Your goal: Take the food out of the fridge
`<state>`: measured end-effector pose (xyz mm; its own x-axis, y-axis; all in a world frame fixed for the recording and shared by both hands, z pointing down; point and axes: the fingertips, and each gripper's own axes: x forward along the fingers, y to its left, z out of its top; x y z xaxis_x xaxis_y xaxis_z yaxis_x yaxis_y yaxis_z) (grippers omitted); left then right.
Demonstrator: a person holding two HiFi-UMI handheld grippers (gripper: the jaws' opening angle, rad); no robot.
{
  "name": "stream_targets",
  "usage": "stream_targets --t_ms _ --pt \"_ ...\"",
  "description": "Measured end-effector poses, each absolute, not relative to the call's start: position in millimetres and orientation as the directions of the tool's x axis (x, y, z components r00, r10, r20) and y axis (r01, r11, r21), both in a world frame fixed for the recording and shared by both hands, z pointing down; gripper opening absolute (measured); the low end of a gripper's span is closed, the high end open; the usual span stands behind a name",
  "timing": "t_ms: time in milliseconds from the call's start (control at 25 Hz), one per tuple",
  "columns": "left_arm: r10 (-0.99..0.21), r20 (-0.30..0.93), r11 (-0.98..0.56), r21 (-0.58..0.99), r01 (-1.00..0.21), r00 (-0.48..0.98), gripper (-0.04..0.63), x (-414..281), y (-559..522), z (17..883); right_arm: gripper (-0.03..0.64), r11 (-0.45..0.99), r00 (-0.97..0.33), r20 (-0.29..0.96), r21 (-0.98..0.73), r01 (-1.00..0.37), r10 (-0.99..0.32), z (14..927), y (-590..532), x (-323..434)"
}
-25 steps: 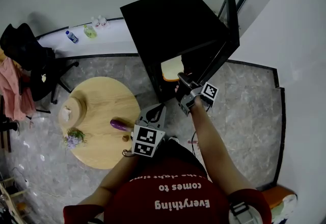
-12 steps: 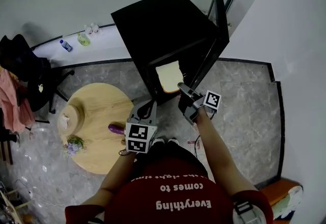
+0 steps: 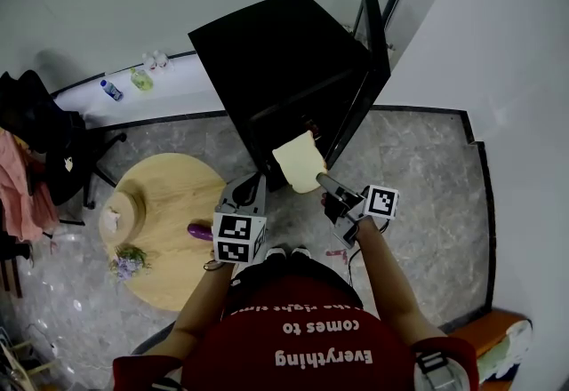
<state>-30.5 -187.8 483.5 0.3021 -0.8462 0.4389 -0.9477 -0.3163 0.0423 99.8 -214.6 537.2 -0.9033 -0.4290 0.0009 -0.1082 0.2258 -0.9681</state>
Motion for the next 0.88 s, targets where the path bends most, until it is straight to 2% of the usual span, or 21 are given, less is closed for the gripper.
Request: stream_targets --t_ms 240,400,880 --pt "-0.846 0.44 -0.341 -0.016 -0.94 0.3 0.006 -25.4 -183.2 479.8 0.094 0.288 -0.851 -0.156 -0.958 0.006 -0.502 485.3 -198.6 122.5" --pt "-0.858 0.406 -0.373 -0.074 -0.925 0.313 0.006 -16.6 -176.9 462.9 0.094 0.363 -0.824 -0.266 -0.929 0.079 -0.5 453.5 -189.0 133.6" --pt "-0.865 0.36 -0.398 -0.071 -0.915 0.349 0.006 -2.3 -182.0 442.4 0.094 0.425 -0.829 -0.346 -0.893 0.147 -0.44 427.1 -172.5 128.8"
